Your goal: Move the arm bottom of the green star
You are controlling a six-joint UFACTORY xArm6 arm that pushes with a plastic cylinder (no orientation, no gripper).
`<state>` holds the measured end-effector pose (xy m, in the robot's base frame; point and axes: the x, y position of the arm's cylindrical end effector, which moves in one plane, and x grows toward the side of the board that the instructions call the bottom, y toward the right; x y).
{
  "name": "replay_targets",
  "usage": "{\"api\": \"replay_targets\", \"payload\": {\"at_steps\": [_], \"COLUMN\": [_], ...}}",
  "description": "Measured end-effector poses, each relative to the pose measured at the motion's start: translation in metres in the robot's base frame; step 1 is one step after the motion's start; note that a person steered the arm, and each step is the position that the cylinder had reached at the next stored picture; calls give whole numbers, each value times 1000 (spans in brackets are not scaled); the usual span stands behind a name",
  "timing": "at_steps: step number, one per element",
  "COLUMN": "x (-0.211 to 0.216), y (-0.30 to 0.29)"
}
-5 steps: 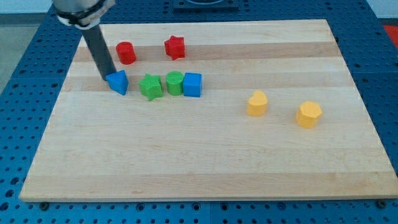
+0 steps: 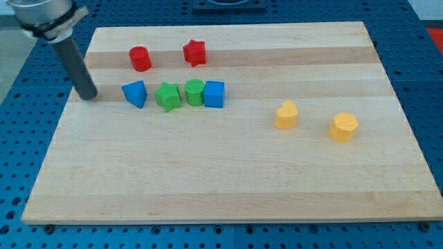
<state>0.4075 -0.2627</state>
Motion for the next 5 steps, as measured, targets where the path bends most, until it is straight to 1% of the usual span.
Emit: {"api": "replay_targets", "payload": {"at_steps": [1,2,3,4,5], "x": [46,55,49,45,34], "y": [1,49,98,133,147]}}
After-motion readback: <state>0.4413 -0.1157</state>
